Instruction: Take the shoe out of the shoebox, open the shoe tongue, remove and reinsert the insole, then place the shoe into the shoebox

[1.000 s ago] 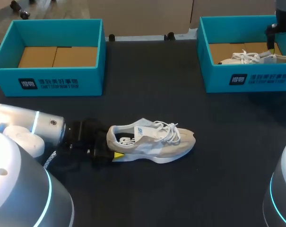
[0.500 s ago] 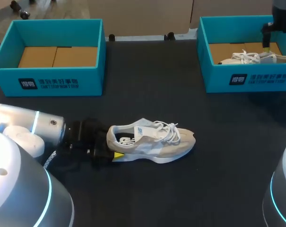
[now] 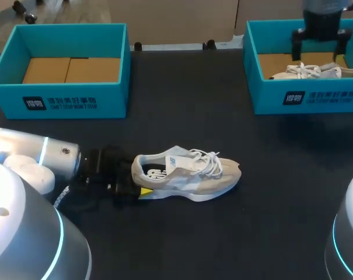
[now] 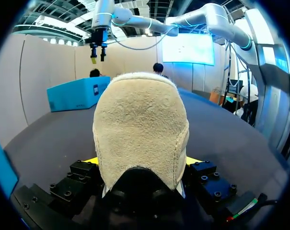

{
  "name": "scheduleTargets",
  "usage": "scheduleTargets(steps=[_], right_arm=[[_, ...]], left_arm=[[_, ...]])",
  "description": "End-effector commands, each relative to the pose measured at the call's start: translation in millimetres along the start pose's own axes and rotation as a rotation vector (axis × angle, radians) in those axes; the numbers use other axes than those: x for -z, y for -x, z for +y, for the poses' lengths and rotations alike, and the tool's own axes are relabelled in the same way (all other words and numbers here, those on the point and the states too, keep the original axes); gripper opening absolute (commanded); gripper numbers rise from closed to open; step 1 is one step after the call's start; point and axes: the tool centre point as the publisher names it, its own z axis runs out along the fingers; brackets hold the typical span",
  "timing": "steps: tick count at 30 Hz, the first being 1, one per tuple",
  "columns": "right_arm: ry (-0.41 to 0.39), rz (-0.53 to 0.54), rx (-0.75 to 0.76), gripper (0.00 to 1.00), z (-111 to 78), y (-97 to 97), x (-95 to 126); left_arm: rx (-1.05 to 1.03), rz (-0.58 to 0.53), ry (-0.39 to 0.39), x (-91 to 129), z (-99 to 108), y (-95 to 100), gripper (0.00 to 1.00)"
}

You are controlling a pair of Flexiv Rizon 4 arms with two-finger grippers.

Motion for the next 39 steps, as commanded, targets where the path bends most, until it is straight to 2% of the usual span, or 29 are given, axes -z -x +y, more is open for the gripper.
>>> scheduleTargets(steps=[1,7,17,22,30,31,32,39], right_arm=[[0.013,-0.023,-0.004,1.0,-19.1,-24.0,9],[-0.015,0.002,-0.014,1.0,-43.9,-57.9,12],[-0.014,0.066,-0.043,1.0,-81.3,-115.0,26],[-0.03,0.086,-0.051,1.0,-98.6,-133.4,31],[-0.062,0.134,0.044,1.0,-117.1,-167.8,39],[-0.072,0.147,0.074,1.0,-117.6,-170.8,38],[-0.121,0.131,0.151,1.0,-115.6,-176.8,33],[-0.121,0.131,0.151,1.0,-115.6,-176.8,33]], left_arm=[[0.001,0.0,0.005,1,0,0.4,0.0],[0.001,0.0,0.005,1,0,0.4,0.0],[0.001,0.0,0.005,1,0,0.4,0.0],[0.001,0.0,0.005,1,0,0.4,0.0],[0.001,0.0,0.005,1,0,0.4,0.0],[0.001,0.0,0.005,1,0,0.4,0.0],[0.001,0.0,0.005,1,0,0.4,0.0],[0.001,0.0,0.005,1,0,0.4,0.0]])
